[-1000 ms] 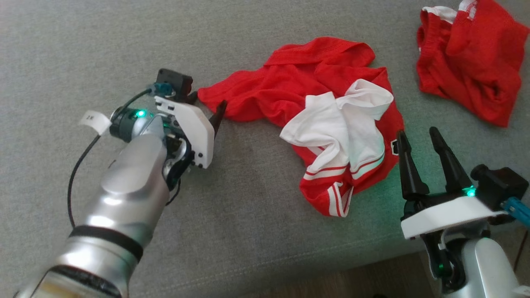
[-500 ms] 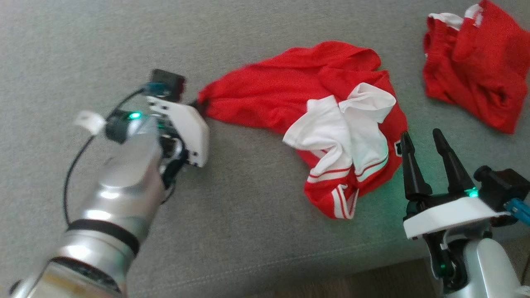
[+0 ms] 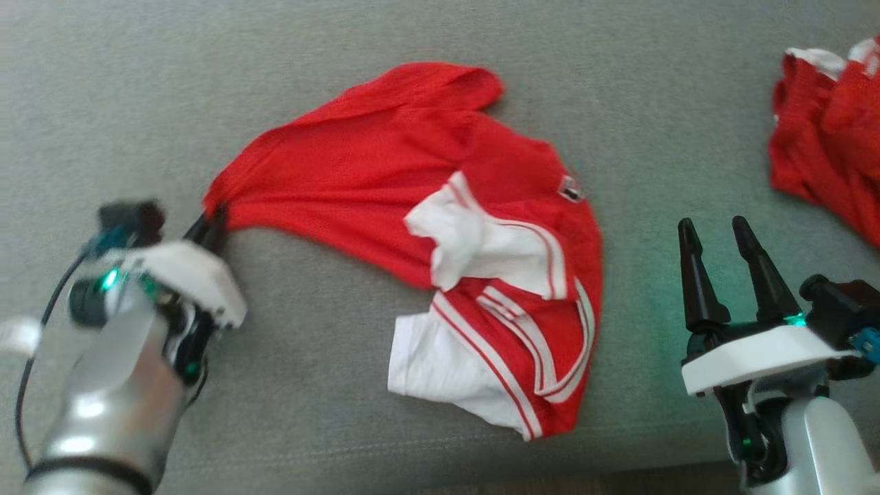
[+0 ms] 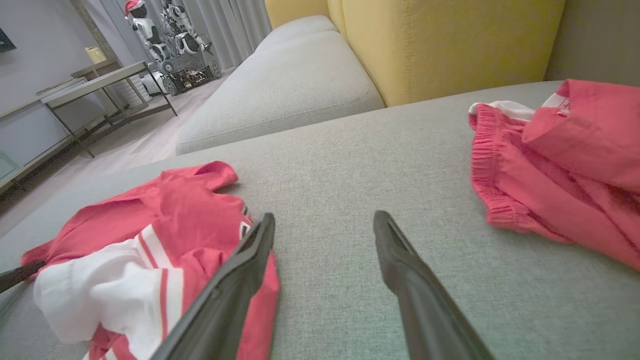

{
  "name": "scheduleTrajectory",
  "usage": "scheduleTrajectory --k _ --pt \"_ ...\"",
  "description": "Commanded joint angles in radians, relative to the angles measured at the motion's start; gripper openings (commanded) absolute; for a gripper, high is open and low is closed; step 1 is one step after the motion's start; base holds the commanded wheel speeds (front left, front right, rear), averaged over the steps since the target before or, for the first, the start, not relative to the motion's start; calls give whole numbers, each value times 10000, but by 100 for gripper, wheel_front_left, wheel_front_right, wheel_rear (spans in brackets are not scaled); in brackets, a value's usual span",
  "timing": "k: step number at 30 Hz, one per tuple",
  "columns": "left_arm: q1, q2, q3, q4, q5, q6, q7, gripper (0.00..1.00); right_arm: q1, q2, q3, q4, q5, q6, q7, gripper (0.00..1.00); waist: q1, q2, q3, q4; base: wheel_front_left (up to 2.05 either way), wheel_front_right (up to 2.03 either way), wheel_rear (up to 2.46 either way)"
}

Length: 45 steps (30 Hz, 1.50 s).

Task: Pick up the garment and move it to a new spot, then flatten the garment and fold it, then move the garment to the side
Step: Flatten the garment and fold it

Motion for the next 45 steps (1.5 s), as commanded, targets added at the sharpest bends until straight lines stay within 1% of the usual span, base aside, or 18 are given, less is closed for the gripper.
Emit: scheduleTrajectory --k 1,4,7,8,10,11,12,13,16,19,22,25,29,33,36,45 --pt "291 631 409 -39 -98 181 -41 0 -101 -56 157 -366 4 -7 24 100 0 0 -34 137 0 0 0" --pt "1256 875 822 -767 -438 541 -291 0 -98 -56 79 -401 -57 -7 86 100 0 0 -73 371 0 0 0" --pt "2176 1000 1129 -1671 -702 916 -396 0 -88 -56 -13 -448 -124 -7 163 100 0 0 -115 590 0 0 0" --pt "2723 1052 1262 -2288 -831 1175 -414 0 -101 -56 -37 -466 -163 -7 222 100 0 0 -147 684 0 0 0" --pt "3160 1056 1298 -2973 -903 1411 -351 0 -113 -56 -78 -489 -206 -7 270 100 0 0 -185 776 0 0 0" --pt "3328 1080 1310 -3311 -922 1492 -339 19 -128 -56 -81 -503 -232 -7 293 100 0 0 -210 801 0 0 0" --pt "3467 1115 1333 -3632 -934 1556 -348 84 -156 -56 -52 -531 -267 -7 297 100 0 0 -245 814 0 0 0" --pt "3587 1141 1346 -3958 -923 1628 -364 100 -178 -56 -25 -554 -309 -7 301 100 0 0 -297 820 0 0 0" --pt "3930 1195 1377 -5003 -757 1962 -445 100 -185 -56 21 -591 -441 -7 326 100 0 0 -554 828 0 0 0" --pt "4265 1262 1580 -6186 -380 2418 -571 100 -109 -56 26 -621 -552 -7 390 100 0 0 -882 829 0 0 0" --pt "4643 1279 1918 -7396 144 2820 -624 100 4 -56 65 -685 -693 -7 449 100 0 0 -1216 808 0 0 0" --pt "5106 1266 2291 -8601 857 3101 -631 100 186 -56 104 -726 -805 -7 585 100 0 0 -1545 785 0 0 0" --pt "5821 1274 2457 -9567 1485 3186 -633 100 557 -56 163 -819 -928 -7 739 100 0 0 -1947 757 0 0 0" --pt "6486 1336 2510 -10101 1708 3300 -634 100 963 -56 228 -921 -940 -7 888 100 0 0 -2268 697 0 0 0" --pt "6795 1394 2528 -10309 1753 3371 -634 100 1161 -56 241 -1007 -936 -7 989 100 0 0 -2400 688 0 0 0" --pt "7026 1464 2458 -10469 1722 3416 -537 100 1383 -56 203 -1133 -908 -7 1145 100 0 0 -2560 747 0 0 0"
